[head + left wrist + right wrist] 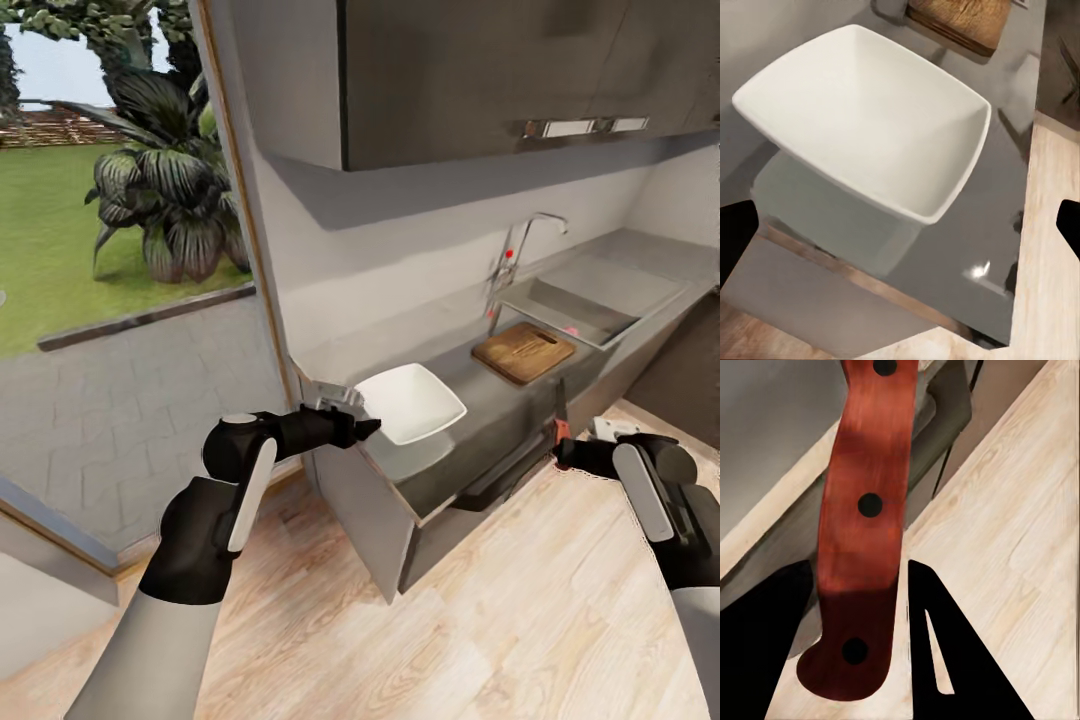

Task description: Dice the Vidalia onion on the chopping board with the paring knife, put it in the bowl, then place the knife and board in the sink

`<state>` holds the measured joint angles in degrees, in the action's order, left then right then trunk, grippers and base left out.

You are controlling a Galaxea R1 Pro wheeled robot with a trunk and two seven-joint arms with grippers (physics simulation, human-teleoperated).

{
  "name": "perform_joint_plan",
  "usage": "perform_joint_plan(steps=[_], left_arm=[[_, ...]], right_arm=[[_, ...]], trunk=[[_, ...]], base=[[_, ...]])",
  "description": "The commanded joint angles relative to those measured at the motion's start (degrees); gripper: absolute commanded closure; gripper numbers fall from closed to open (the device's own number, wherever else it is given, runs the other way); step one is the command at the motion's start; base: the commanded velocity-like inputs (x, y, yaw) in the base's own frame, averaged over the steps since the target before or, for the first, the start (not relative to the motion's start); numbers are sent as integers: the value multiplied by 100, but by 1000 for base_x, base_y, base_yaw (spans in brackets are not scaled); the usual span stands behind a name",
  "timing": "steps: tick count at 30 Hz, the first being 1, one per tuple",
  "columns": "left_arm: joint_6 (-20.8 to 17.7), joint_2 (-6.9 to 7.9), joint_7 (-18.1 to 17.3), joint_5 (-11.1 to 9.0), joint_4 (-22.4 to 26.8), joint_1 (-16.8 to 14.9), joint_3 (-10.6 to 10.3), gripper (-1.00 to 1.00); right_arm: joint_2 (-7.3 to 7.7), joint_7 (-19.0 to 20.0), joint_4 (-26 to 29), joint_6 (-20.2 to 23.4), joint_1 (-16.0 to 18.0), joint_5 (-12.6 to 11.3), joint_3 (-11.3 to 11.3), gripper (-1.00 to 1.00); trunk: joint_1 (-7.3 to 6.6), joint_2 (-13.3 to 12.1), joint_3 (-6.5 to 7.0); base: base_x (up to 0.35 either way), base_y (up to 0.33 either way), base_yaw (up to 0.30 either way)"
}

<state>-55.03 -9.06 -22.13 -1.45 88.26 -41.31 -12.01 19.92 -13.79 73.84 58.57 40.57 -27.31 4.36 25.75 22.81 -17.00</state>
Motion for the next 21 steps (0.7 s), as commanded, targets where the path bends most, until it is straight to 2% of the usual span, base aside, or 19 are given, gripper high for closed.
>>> perform_joint_plan(steps=[1,3,4,8,9,10,11,14,15,16,17,18,19,20,21], left_arm=[[-36,-6,18,-12,1,-7,1,-100],[-34,-14,91,-11,-1,-8,-2,-100],[-36,-28,259,-8,-2,-7,-35,-100],[-40,-33,394,-6,-2,-7,-83,-100],[-41,-33,442,-5,-2,-6,-102,-100],[-41,-34,477,-6,-2,-5,-129,-100],[-42,-34,490,-6,-2,-6,-144,-100],[-42,-35,530,-10,0,-7,-213,-100],[-38,-35,536,-8,3,-6,-227,-100],[-37,-35,539,-8,4,-4,-232,-100],[-36,-37,540,-8,5,-3,-234,-100],[-35,-55,542,-8,9,-4,-238,-100],[-34,-70,543,-7,11,-5,-239,-100],[-34,-75,543,-8,12,-5,-239,-100],[-34,-83,543,-10,12,-5,-237,-100]], right_arm=[[24,-46,71,9,3,-56,1,100],[101,-35,176,-5,3,-50,2,100],[258,-11,344,-101,3,-47,1,100],[455,46,465,-300,3,-47,-13,100],[577,113,496,-396,3,-46,-21,100],[738,271,520,-527,3,-46,-52,100],[818,373,530,-598,3,-46,-76,100],[1307,1342,558,-1098,3,-21,-239,100],[1544,1898,559,-1344,3,49,-280,100],[1666,2229,560,-1490,3,146,-305,100],[1713,2379,560,-1557,3,215,-315,100],[1824,2855,552,-1746,-8,616,-343,100],[1852,3005,549,-1796,-31,860,-351,100],[1862,3061,548,-1814,-47,979,-354,100],[1876,3142,543,-1838,-91,1195,-360,100]], trunk=[[4,11,-11],[4,11,-10],[4,11,-10],[4,11,-10],[4,11,-10],[4,11,-10],[4,11,-10],[4,11,-10],[4,11,-10],[4,11,-10],[4,11,-10],[4,11,-10],[4,11,-10],[4,11,-10],[4,11,-10]], base=[[0,-312,0],[0,-312,0],[0,-312,0],[0,-312,0],[0,-312,0],[0,-312,0],[0,-312,0],[0,-312,0],[0,-312,0],[0,-312,0],[0,-312,0],[0,-312,0],[0,-312,0],[0,-312,0],[0,-312,0]])
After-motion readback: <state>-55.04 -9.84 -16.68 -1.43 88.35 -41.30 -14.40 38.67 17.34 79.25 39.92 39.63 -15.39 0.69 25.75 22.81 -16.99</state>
